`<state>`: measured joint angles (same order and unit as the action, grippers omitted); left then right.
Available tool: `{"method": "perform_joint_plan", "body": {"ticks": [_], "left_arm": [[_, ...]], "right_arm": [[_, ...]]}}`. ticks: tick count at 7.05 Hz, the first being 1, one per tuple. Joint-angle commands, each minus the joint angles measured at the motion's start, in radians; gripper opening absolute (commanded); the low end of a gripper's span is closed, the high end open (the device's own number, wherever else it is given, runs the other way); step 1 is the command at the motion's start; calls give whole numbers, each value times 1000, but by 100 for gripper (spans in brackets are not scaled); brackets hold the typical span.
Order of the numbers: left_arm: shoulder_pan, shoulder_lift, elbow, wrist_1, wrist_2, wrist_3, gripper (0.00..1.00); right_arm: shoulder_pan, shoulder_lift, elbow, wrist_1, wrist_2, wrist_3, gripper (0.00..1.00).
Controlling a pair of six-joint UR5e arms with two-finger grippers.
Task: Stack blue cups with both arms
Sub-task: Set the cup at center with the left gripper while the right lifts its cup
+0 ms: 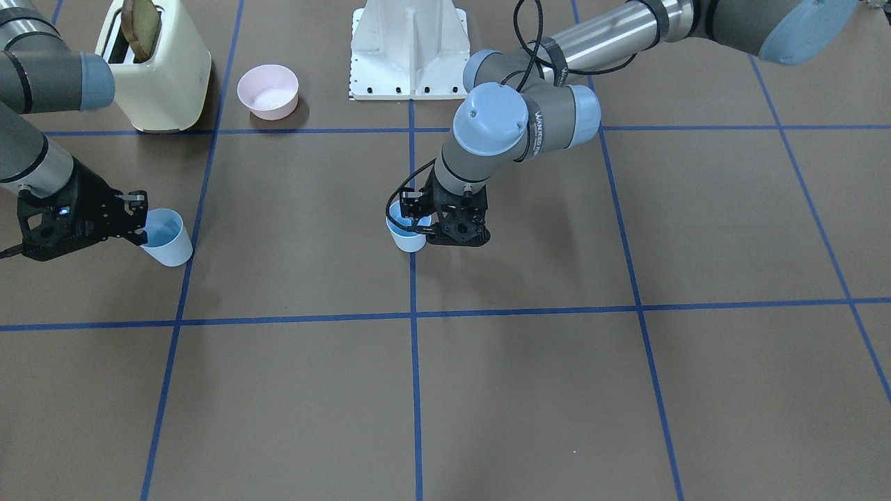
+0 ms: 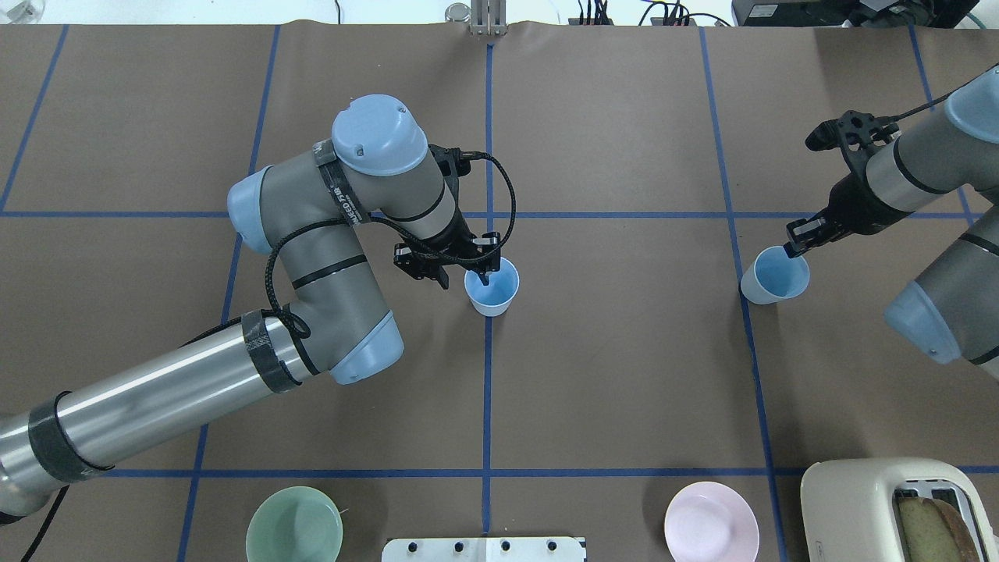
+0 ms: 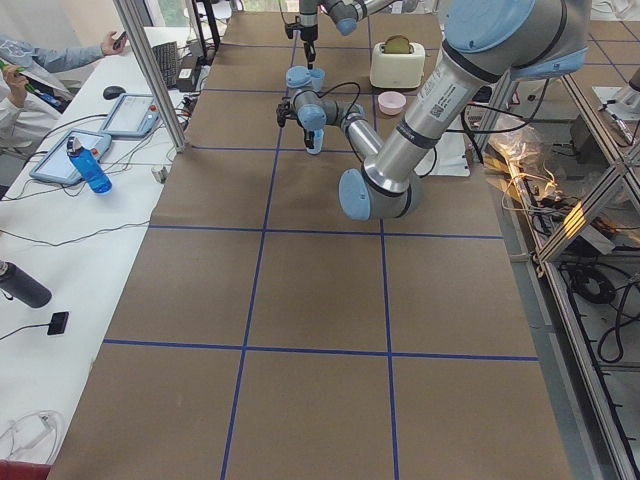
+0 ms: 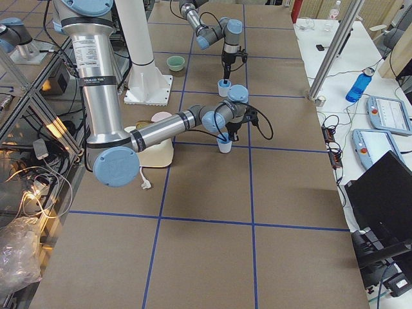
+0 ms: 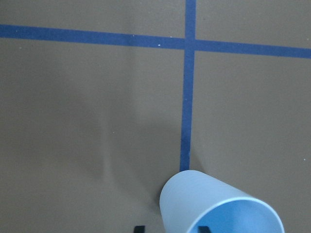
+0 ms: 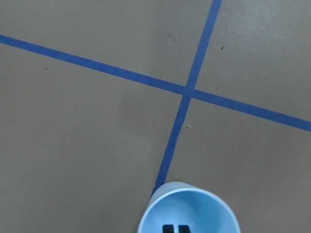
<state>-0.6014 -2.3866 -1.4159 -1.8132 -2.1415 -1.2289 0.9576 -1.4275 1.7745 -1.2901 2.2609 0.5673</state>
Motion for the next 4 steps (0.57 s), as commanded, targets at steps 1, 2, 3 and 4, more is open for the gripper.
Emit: {"method": "perform_joint_plan", "body": {"ticks": [1,2,3,4], "left_arm": [[0,1,0,0,0,0,67],[0,1,0,0,0,0,68],[0,1,-1,0,0,0,68],[0,3,-6,2,0,0,68]], "right_arm": [[19,-1,3,-23,25,-3,20],[39,-1,8,-55,48,-18,37],[41,-4,0,-57,40,-44,65],[38,-11,-13,-55,29,-70,75]]}}
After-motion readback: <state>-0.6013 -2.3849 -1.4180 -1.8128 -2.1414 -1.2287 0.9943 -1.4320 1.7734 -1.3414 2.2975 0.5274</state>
